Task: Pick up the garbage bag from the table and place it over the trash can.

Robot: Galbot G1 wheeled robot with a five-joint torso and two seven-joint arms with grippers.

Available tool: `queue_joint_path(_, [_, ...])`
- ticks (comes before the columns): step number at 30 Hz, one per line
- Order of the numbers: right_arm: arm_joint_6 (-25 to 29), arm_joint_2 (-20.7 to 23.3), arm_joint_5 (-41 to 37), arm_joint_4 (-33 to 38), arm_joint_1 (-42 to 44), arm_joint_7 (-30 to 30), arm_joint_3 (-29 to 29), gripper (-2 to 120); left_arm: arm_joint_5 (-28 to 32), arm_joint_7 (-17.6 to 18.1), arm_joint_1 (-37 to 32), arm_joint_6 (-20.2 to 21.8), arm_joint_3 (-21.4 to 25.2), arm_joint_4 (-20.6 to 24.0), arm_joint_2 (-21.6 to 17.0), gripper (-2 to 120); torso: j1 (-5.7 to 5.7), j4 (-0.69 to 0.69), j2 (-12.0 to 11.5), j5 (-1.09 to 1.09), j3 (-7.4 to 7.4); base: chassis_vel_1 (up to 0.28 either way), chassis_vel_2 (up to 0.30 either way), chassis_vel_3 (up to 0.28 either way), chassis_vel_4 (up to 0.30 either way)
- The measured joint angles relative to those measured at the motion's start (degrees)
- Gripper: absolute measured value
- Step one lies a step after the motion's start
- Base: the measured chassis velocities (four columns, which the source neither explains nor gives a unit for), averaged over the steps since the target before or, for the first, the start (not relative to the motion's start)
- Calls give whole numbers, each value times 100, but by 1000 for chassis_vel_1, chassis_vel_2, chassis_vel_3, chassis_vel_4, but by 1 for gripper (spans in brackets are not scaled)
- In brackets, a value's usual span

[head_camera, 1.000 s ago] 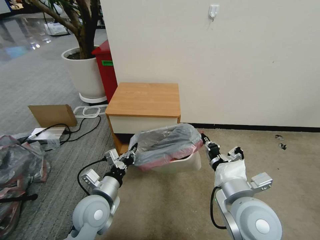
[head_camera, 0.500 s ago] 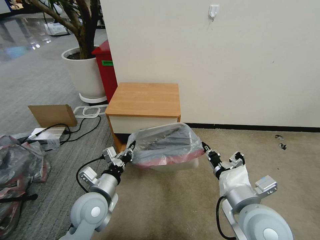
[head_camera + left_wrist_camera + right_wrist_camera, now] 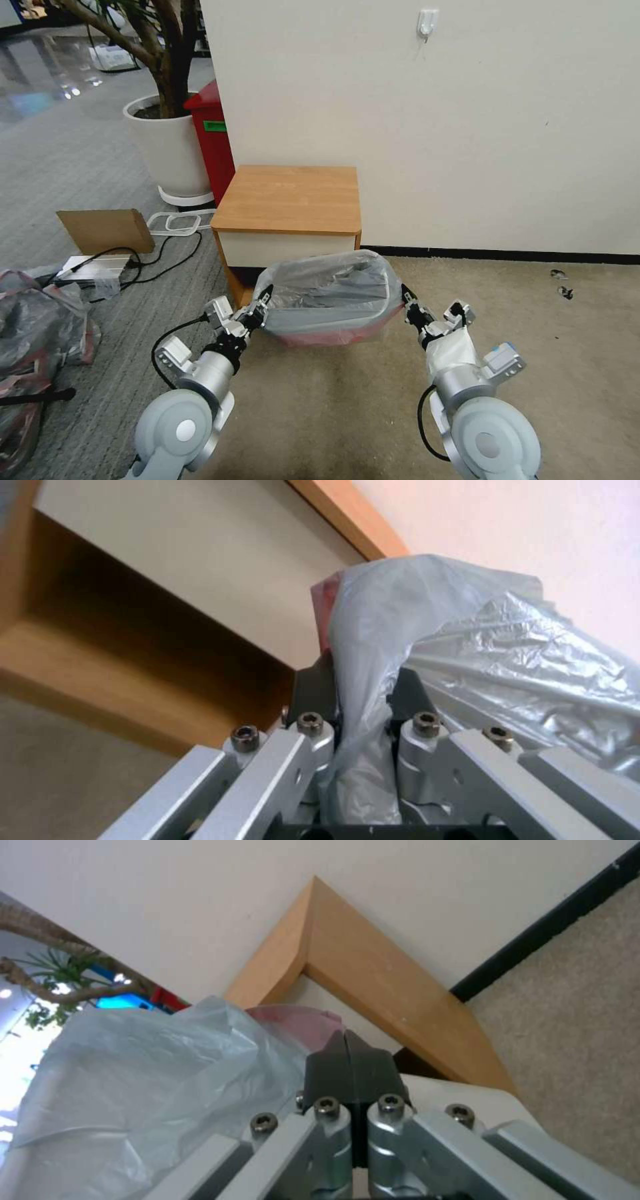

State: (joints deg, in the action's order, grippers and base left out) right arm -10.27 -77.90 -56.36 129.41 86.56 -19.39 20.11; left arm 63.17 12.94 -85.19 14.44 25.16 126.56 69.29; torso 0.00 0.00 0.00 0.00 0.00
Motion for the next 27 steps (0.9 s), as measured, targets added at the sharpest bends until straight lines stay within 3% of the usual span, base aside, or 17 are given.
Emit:
queue_joint_path(3, [-10,10,27,80,123,27,-58,0,-84,476,-166,86,46,272,-44,7,0,0,0,0,0,0,0,0,0])
queue_joint_path(8, [-5,-24,277,96,278,197,-192,0,-140,775,-391,170,137,487,-44,7,0,0,0,0,0,0,0,0,0])
queue_joint_path(17, [173,-48,1095,-213,338,523,-594,0,-86,911,-443,206,206,613,-75,7,0,0,0,0,0,0,0,0,0])
queue_joint_path(27, [500,-49,2124,-656,348,1012,-643,0,116,912,-372,226,185,608,-46,7,0,0,0,0,0,0,0,0,0])
